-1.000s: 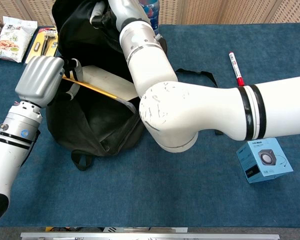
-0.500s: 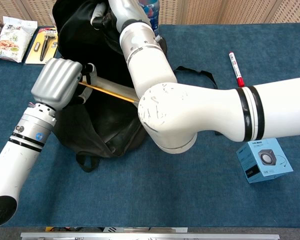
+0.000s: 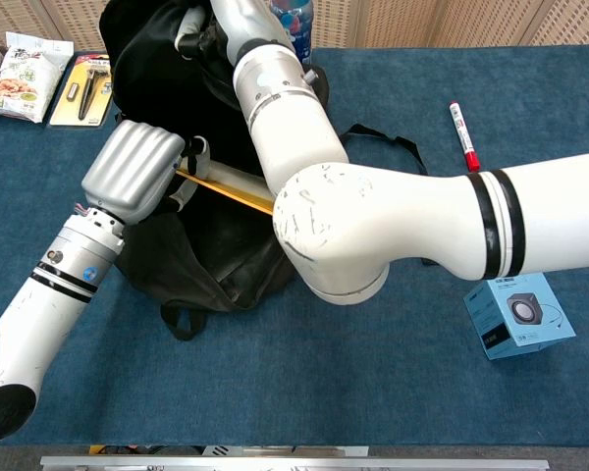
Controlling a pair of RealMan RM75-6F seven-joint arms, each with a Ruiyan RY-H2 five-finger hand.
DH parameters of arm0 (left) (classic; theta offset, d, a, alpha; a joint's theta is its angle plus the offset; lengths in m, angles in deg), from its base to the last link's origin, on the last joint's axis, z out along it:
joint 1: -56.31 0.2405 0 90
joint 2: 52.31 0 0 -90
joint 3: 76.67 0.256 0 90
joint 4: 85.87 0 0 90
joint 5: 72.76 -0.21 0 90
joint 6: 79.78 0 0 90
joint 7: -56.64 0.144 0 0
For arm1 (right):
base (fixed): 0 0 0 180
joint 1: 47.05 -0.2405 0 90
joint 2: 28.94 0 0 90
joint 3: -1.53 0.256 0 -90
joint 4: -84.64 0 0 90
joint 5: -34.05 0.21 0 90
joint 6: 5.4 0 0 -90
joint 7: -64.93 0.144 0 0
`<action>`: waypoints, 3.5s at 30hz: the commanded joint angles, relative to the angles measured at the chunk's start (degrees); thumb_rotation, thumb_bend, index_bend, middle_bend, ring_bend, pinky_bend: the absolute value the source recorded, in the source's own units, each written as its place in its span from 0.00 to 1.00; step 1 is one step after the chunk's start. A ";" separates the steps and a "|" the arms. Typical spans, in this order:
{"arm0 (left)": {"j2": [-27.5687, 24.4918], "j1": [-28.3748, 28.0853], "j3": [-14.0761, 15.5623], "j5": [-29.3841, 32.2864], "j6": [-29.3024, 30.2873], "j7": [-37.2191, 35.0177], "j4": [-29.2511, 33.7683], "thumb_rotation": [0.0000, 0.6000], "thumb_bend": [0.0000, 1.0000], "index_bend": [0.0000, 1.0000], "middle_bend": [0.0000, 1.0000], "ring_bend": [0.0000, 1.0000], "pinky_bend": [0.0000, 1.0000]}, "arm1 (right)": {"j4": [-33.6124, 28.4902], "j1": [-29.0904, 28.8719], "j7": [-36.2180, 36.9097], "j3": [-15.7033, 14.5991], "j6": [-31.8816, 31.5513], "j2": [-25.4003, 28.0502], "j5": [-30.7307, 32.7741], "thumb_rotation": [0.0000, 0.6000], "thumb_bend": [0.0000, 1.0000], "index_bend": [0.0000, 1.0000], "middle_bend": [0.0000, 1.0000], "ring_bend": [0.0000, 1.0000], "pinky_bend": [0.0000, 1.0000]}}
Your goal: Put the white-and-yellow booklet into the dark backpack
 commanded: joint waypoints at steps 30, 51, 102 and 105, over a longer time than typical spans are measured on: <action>-3.75 0.42 -0.59 5.12 -3.29 6.80 5.07 1.00 0.15 0.41 0.41 0.40 0.50 | -2.56 1.35 -0.66 -1.12 0.68 2.30 1.14 1.00 0.81 0.63 0.58 0.55 0.75; -14.18 7.91 4.16 4.64 2.46 4.63 16.88 1.00 0.13 0.21 0.21 0.23 0.40 | -5.61 4.32 0.76 -3.17 2.61 6.15 0.94 1.00 0.80 0.63 0.58 0.55 0.75; -28.28 14.78 3.19 4.96 5.21 -4.58 17.92 1.00 0.13 0.19 0.20 0.22 0.34 | -23.83 35.10 1.66 -38.34 -3.03 48.83 -28.46 1.00 0.44 0.41 0.47 0.37 0.60; -29.07 15.75 3.13 5.29 6.14 -6.15 17.72 1.00 0.13 0.19 0.20 0.22 0.34 | -22.22 38.95 4.51 -40.33 -5.74 50.18 -31.12 1.00 0.44 0.41 0.47 0.37 0.60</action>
